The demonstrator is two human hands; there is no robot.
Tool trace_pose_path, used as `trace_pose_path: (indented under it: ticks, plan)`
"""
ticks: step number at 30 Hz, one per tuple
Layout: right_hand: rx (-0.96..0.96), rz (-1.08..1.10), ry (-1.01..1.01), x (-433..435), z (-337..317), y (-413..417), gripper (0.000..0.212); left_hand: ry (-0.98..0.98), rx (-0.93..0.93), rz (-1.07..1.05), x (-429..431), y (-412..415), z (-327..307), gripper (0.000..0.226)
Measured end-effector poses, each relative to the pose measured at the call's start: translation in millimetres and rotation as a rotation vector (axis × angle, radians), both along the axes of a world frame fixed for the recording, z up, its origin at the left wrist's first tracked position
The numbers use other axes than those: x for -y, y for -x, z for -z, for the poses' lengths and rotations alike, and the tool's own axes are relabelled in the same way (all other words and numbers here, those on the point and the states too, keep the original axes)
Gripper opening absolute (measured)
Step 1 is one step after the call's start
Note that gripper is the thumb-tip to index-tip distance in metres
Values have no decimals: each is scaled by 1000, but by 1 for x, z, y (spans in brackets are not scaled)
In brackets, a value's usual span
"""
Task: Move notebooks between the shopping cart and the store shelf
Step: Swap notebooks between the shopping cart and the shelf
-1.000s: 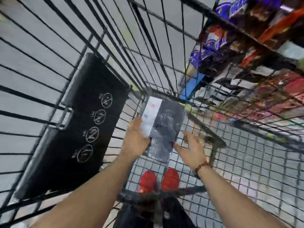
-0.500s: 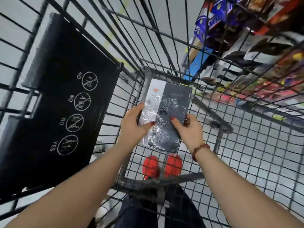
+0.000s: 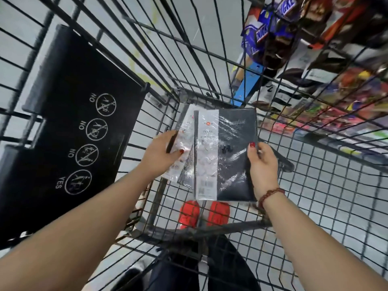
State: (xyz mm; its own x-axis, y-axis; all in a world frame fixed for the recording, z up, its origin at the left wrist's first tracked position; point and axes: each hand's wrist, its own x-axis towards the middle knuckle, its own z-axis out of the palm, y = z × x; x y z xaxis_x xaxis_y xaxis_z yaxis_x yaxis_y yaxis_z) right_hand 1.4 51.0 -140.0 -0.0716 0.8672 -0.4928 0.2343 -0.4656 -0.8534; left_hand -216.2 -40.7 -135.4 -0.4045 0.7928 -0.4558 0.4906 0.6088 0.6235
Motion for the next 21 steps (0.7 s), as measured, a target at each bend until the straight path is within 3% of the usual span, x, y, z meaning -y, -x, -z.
trace_pose_path:
  ticks: [3,6,8,12,17,21]
  plan:
    - [2,-36,13,-2,-1,-18,19,2,-4,-8,5,-2,1,60]
    - [15,-5,5,-3,-4,-36,11,42,16,-35,10,-8,6,71]
    - [38,26,-26,-3,-6,-43,17,48,36,-84,12,-13,8,76]
    - [86,30,-58,0,-1,-50,6,-4,-23,-186,10,-24,14,65]
    - [119,115,-36,2,10,-47,6,147,-136,-220,3,-32,21,96]
    - [130,140,-16,3,13,-46,6,171,-159,-164,0,-30,20,102]
